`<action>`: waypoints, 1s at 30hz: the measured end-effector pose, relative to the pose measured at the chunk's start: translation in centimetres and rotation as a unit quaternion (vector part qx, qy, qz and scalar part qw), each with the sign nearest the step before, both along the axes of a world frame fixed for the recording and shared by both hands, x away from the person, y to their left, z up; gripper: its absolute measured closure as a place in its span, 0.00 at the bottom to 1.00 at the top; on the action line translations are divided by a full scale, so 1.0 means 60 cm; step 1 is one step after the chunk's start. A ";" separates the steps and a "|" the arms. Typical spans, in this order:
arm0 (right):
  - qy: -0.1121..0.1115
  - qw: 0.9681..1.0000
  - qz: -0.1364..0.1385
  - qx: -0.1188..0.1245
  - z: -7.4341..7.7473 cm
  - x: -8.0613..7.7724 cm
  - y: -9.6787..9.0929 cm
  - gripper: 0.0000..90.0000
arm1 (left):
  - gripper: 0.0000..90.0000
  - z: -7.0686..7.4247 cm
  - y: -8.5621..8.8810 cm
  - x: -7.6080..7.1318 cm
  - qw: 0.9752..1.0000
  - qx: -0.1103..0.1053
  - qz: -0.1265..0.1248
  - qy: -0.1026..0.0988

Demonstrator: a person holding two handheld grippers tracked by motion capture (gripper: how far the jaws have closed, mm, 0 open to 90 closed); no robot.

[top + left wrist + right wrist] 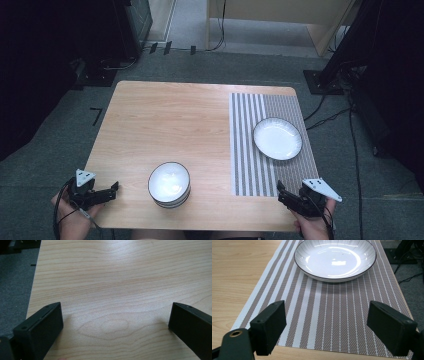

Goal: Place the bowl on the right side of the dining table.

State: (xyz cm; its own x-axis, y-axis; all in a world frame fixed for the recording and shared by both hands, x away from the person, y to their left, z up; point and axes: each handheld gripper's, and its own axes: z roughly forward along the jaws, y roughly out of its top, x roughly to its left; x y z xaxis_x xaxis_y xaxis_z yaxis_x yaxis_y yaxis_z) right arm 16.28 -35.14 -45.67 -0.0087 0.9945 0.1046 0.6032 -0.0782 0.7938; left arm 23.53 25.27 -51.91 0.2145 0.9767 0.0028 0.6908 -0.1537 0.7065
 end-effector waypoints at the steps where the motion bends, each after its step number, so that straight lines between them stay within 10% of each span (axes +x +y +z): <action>1: 0.000 1.000 0.000 0.000 0.000 0.000 0.000 0.17 | 0.00 0.000 0.000 0.000 1.000 0.000 0.000 0.000; 30: 0.011 0.999 0.039 -0.005 0.020 0.029 0.059 0.16 | 0.00 0.000 0.000 0.000 1.000 0.000 0.000 0.000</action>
